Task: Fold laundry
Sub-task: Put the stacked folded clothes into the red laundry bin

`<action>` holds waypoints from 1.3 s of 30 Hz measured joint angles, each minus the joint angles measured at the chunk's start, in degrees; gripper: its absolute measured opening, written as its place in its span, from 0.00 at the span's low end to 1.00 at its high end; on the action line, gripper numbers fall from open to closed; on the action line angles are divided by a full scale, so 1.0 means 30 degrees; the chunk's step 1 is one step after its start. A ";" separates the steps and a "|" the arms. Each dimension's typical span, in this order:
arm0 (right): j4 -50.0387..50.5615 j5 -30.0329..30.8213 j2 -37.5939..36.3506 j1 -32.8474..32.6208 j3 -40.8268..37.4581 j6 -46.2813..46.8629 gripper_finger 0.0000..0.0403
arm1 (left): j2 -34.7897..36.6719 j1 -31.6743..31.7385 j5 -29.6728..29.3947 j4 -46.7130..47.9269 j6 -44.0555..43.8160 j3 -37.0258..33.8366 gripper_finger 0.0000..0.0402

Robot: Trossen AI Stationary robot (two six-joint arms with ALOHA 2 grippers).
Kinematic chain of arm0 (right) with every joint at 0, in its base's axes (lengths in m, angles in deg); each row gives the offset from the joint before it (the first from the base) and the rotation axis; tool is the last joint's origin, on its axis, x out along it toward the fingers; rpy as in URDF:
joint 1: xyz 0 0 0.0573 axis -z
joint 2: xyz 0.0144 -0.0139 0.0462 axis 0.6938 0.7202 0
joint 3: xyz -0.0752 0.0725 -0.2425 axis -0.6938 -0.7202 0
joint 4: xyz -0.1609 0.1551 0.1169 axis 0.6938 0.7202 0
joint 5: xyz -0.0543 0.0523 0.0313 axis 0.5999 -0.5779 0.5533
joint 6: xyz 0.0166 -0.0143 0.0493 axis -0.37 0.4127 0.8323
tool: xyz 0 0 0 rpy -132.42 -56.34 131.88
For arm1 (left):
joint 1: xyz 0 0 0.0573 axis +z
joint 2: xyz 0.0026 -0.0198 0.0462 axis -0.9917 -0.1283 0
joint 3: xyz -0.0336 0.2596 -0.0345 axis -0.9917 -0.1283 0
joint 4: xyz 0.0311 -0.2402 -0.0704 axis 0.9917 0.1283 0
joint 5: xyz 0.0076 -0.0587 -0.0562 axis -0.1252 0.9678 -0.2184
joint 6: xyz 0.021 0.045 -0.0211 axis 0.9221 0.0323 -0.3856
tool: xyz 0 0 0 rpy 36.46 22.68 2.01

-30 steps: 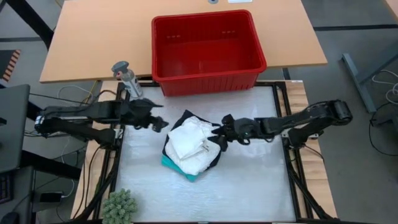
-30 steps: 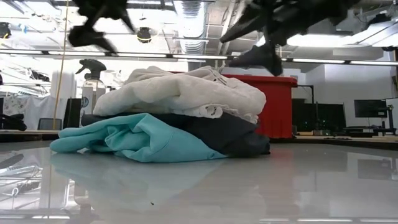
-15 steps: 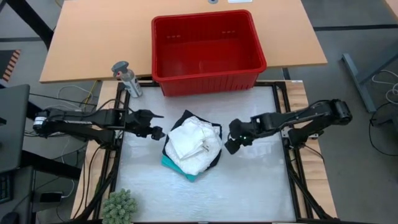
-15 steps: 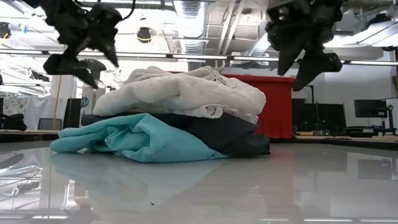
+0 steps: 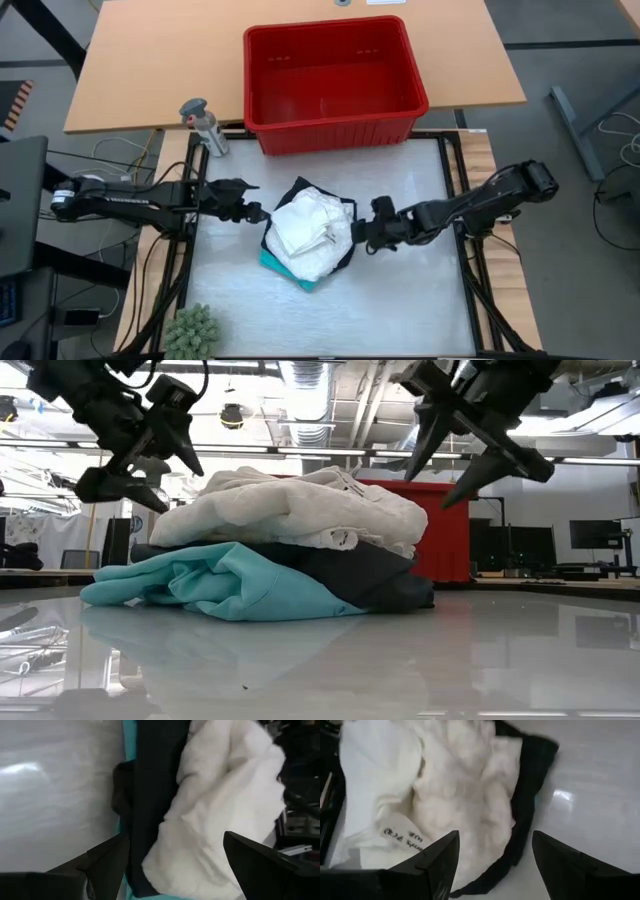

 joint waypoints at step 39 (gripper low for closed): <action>-0.9160 -0.6118 0.8659 0.2517 0.0036 0.1281 0.69 | -0.9141 -0.0328 0.0692 -1.5598 -0.4609 -0.5739 0.78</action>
